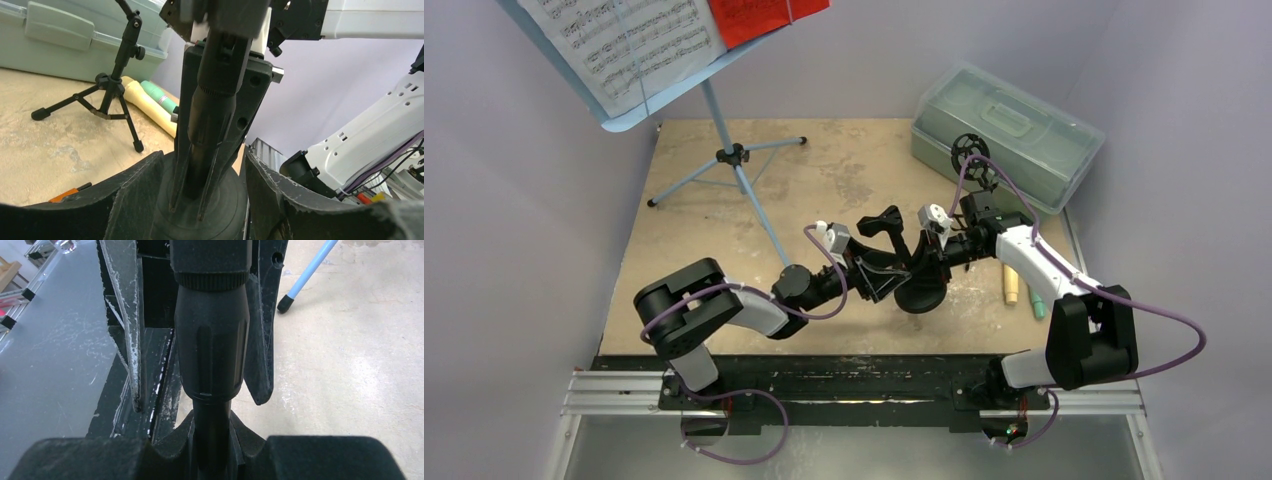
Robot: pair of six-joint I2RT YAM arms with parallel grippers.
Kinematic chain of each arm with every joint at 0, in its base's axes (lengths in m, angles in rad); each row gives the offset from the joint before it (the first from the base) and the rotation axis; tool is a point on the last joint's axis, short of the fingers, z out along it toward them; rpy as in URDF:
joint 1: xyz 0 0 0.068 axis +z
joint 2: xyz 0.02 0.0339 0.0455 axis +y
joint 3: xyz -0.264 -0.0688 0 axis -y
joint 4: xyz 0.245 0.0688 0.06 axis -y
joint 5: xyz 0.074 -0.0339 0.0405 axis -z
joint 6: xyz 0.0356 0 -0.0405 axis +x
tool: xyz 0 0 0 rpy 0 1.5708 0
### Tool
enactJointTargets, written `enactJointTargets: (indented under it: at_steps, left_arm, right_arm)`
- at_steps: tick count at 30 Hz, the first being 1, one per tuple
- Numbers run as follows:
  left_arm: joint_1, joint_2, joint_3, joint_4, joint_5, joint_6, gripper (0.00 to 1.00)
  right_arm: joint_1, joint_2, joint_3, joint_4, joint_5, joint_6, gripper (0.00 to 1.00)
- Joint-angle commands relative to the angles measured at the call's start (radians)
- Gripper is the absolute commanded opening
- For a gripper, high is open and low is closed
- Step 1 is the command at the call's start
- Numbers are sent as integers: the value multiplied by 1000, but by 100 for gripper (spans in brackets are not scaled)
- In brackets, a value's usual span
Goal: Pack up the instrument practice props
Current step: Adjust the microphone stand, then place the microphone stand at the center of the board.
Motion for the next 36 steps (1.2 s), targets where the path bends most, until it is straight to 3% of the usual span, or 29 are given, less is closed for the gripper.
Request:
enactJointTargets:
  at_steps: [1,11,13,16,17,22,25,29,36]
  left_arm:
    - [-3,-2,52,157,1,1,59]
    - [-3,19,97,150,-3,10,45]
    - [-2,25,107,149,-3,10,34]
    - [3,27,114,141,-15,9,0]
    - [8,25,111,141,-23,5,0]
    - [57,-27,84,78,-52,-6,0]
    - [108,-69,92,-9,-34,9,0]
    - [193,-104,115,-136,-17,80,0]
    - [341,-6,259,-229,-5,192,0]
  right_arm:
    - [-2,-10,48,12,-67,5,0]
    - [-3,-1,46,15,-62,5,0]
    - [-3,0,46,17,-60,4,0]
    - [-3,-3,46,17,-56,6,0]
    - [-3,-3,47,17,-54,9,1]
    - [-3,-19,63,46,14,87,54]
    - [-3,-44,64,116,112,197,73]
    - [-24,-75,74,146,223,249,83]
    - [-81,-139,79,103,285,204,85]
